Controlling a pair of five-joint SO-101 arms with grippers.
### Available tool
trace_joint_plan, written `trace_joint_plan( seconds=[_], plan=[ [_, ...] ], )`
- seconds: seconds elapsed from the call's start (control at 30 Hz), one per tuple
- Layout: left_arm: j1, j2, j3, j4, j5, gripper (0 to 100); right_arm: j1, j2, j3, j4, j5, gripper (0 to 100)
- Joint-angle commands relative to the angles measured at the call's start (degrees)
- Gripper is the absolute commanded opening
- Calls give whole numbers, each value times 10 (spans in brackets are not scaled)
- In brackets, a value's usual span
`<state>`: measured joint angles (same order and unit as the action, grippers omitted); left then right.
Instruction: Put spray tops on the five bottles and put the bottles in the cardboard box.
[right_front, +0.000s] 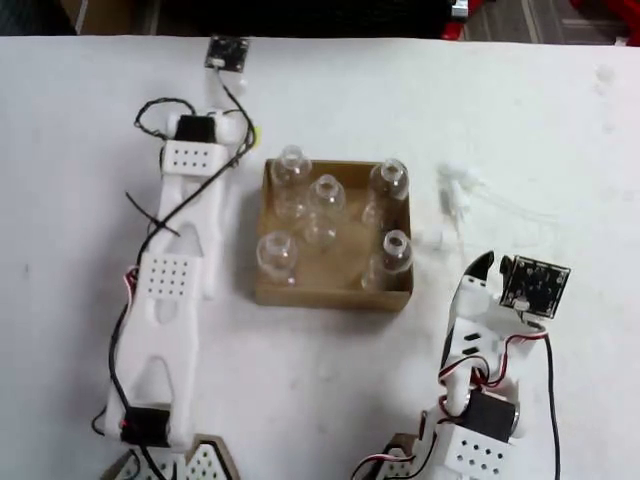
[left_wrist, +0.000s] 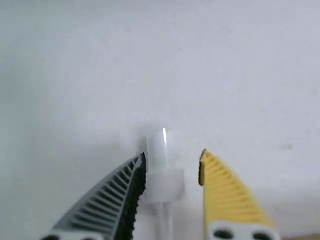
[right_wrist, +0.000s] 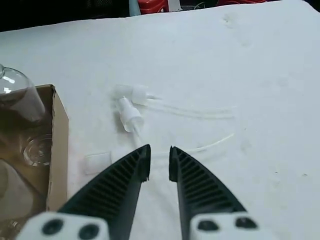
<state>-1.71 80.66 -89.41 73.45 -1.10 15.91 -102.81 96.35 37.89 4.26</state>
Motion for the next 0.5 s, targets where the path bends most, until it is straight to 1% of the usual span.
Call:
trace_joint_plan(
  seconds=[0.0, 0.37, 0.47],
  plan=[
    [11, -3, -4, 4, 6, 148, -7, -4, 4, -11, 26, 50],
    [7, -3, -3, 28, -2, 155, -7, -4, 4, -9, 30, 50],
    [7, -5, -4, 55, -33, 100, -7, -4, 4, -9, 30, 50]
  ],
)
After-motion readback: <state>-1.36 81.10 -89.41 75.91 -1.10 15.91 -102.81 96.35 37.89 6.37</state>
